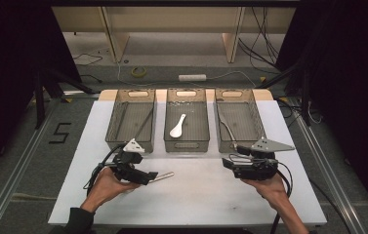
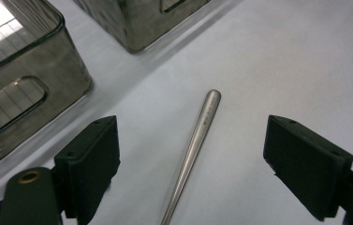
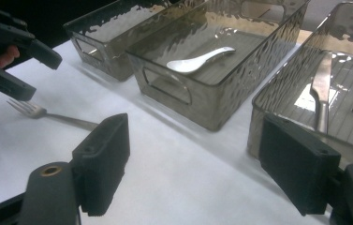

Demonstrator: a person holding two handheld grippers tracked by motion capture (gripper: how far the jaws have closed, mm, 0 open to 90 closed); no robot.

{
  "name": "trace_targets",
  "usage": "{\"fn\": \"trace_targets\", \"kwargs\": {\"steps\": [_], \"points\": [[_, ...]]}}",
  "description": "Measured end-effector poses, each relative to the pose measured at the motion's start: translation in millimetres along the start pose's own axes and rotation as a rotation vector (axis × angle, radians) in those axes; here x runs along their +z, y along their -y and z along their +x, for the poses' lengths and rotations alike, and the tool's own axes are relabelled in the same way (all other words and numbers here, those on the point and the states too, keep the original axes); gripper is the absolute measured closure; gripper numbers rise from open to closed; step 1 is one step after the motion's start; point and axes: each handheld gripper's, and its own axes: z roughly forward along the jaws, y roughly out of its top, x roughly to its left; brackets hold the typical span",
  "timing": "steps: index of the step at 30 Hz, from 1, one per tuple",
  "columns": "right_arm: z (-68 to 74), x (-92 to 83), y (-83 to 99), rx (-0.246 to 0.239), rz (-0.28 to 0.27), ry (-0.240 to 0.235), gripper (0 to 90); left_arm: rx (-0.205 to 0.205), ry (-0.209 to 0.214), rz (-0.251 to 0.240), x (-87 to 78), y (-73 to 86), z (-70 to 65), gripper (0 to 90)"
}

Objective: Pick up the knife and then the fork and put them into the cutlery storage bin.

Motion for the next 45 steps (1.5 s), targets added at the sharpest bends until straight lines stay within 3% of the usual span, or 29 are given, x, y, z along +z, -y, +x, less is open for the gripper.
{"fn": "trace_targets", "kwargs": {"steps": [8, 15, 22, 28, 45], "points": [[7.7, -1.8, 9.9, 0.003, -0.007, -0.026, 24.4, 0.004, -0.007, 0.056, 1.9, 0.2, 0.8, 19.0], [13.0, -3.4, 16.0, 0.002, -0.003, -0.036, 24.4, 0.033, -0.017, 0.135, 3.4, 0.4, -0.6, 23.5], [18.1, -4.0, 22.0, -0.01, 0.011, -0.046, 24.5, 0.051, -0.005, 0.245, 13.1, 3.7, 0.2, 37.4], [20.8, -5.1, 26.0, -0.016, 0.023, -0.053, 24.6, 0.072, -0.022, 0.314, 23.0, 5.2, -1.2, 49.6], [25.8, -6.6, 29.3, -0.023, 0.028, -0.06, 24.6, 0.097, -0.028, 0.404, 40.8, 7.8, 2.4, 68.8]]}}
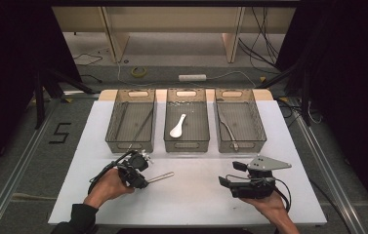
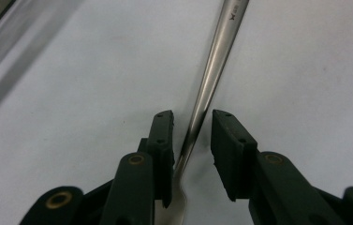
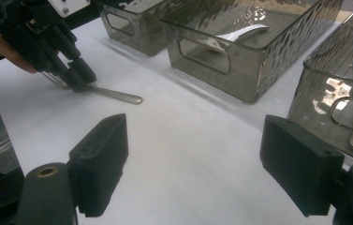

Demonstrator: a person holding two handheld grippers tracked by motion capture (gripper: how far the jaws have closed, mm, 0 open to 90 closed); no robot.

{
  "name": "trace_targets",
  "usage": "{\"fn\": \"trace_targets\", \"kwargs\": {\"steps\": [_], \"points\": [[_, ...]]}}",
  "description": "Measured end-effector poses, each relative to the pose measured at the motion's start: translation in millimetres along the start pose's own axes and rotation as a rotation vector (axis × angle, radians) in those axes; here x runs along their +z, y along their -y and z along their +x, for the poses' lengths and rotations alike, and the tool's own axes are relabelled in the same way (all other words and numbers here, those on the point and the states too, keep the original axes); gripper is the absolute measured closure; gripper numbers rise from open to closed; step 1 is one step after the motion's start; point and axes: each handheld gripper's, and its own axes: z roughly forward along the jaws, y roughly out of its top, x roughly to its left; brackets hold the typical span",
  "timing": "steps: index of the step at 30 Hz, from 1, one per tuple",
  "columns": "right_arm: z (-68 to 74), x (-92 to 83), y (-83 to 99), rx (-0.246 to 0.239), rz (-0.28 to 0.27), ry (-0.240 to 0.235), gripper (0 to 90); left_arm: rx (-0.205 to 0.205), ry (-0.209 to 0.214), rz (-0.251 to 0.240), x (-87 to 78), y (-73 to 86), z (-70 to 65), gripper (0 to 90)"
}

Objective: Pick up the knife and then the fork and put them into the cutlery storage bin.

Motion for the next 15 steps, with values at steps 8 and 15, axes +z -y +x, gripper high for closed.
{"fn": "trace_targets", "kwargs": {"steps": [8, 15], "points": [[0.1, 0.8, -0.2, -0.006, 0.008, -0.001, 24.8, 0.018, -0.004, 0.026, 2.2, -2.1, -1.9, 74.5], [0.0, 1.0, -0.6, -0.008, 0.003, 0.002, 25.0, 0.049, -0.017, 0.038, 3.1, -4.4, -6.4, 79.0]]}}
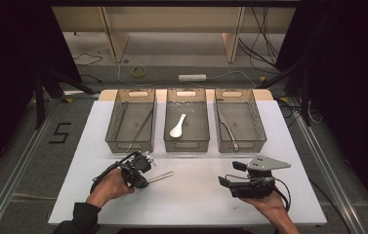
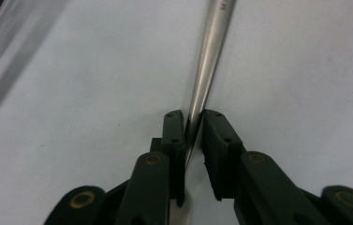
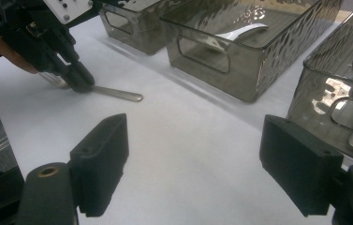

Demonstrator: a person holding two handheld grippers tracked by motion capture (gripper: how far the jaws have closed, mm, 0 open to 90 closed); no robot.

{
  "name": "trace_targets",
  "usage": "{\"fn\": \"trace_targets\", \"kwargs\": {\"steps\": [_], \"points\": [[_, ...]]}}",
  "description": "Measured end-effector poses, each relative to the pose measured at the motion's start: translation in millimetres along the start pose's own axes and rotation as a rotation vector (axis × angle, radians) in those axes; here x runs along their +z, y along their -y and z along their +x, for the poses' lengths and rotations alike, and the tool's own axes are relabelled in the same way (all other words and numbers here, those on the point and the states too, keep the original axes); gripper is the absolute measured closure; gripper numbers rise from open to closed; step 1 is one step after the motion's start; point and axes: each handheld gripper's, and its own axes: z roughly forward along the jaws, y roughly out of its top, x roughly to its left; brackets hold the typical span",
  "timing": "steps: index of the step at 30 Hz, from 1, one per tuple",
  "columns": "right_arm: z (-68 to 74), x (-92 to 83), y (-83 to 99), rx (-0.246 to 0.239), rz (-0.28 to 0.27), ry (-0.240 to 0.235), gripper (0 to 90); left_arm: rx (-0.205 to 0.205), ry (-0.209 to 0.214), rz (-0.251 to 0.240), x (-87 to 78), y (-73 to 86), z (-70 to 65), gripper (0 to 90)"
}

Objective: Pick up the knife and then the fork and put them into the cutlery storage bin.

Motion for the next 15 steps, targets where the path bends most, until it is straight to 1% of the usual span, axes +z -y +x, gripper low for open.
{"fn": "trace_targets", "kwargs": {"steps": [3, 9, 12, 13, 14, 15], "points": [[0.1, 0.1, -0.1, 0.0, 0.0, 0.0, 25.1, 0.014, 0.002, -0.002, 0.2, 0.0, -0.5, 82.7], [0.5, 0.4, -0.4, -0.003, 0.001, -0.001, 25.2, 0.018, 0.018, -0.013, -0.2, 1.6, 1.6, 83.6], [0.8, 0.6, -0.6, -0.005, 0.003, -0.002, 25.3, 0.023, 0.016, -0.018, -0.8, 1.4, 1.7, 83.8], [1.0, 0.7, -0.7, -0.005, 0.003, -0.001, 25.3, 0.018, 0.029, -0.022, -1.4, 1.1, 2.1, 83.9], [1.2, 0.6, -0.8, -0.005, 0.005, -0.002, 25.3, 0.01, 0.052, -0.03, -2.2, 0.9, 2.3, 83.9], [1.3, 0.8, -0.8, -0.005, 0.004, -0.002, 25.3, 0.009, 0.069, -0.032, -3.8, 0.7, 2.4, 83.9]]}}
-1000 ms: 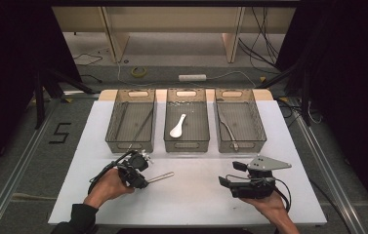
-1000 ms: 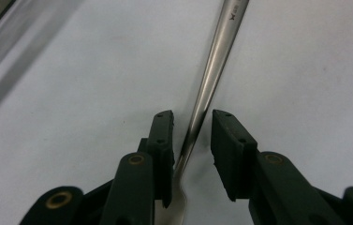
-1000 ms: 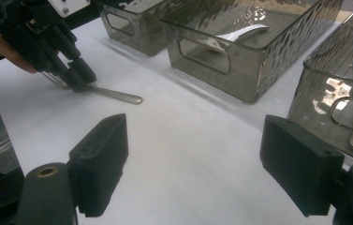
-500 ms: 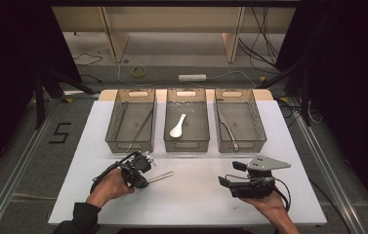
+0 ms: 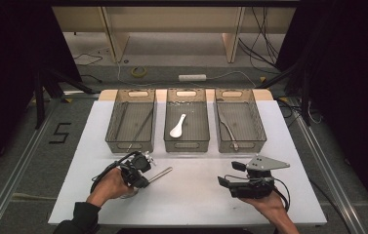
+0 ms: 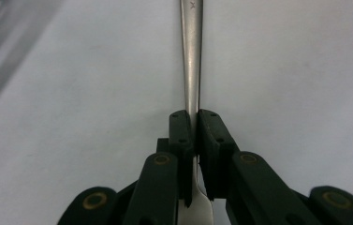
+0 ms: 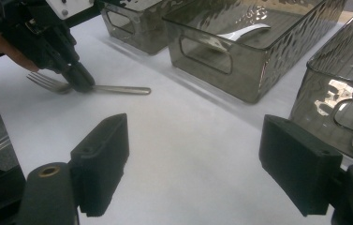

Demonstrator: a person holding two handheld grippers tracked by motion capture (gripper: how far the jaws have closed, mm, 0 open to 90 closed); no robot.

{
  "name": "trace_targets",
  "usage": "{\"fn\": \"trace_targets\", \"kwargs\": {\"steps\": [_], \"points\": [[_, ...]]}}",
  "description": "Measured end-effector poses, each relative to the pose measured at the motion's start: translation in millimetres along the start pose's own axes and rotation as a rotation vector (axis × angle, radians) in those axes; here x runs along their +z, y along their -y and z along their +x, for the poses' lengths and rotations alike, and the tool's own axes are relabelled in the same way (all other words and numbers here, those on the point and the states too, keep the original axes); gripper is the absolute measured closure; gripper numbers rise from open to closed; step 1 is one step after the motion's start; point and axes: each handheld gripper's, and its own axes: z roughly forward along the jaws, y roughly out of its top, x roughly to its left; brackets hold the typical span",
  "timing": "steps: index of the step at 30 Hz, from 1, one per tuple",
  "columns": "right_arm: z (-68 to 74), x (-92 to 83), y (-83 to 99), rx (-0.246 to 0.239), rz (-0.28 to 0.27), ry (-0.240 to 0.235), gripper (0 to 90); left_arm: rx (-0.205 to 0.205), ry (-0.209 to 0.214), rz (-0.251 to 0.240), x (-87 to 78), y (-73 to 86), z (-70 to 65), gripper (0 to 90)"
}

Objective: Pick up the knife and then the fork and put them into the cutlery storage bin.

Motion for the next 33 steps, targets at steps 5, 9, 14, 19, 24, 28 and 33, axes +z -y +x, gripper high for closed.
{"fn": "trace_targets", "kwargs": {"steps": [5, 9, 14, 19, 24, 28, 33], "points": [[1.0, 0.2, -0.2, 0.0, -0.001, -0.003, 25.3, -0.001, 0.035, -0.046, -10.6, -3.4, -4.4, 84.0], [2.6, 0.8, -1.1, -0.008, -0.002, -0.007, 25.4, 0.019, 0.053, -0.08, -19.4, -8.1, -13.5, 84.0], [6.7, 4.2, -2.3, -0.017, 0.005, -0.018, 25.4, 0.057, 0.075, -0.114, -27.5, -16.9, -29.4, 84.1], [12.4, 8.1, -4.0, -0.036, 0.008, -0.034, 25.4, 0.096, 0.092, -0.13, -32.9, -26.0, -41.8, 84.1], [22.5, 15.6, -6.4, -0.088, 0.027, -0.055, 25.4, 0.119, 0.117, -0.131, -33.4, -33.5, -50.6, 84.1], [32.2, 21.6, -8.0, -0.145, 0.041, -0.071, 25.3, 0.136, 0.139, -0.125, -32.7, -38.4, -56.4, 84.0], [43.1, 27.8, -8.4, -0.218, 0.059, -0.093, 25.8, 0.159, 0.15, -0.125, -33.6, -44.5, -62.9, 84.0]]}}
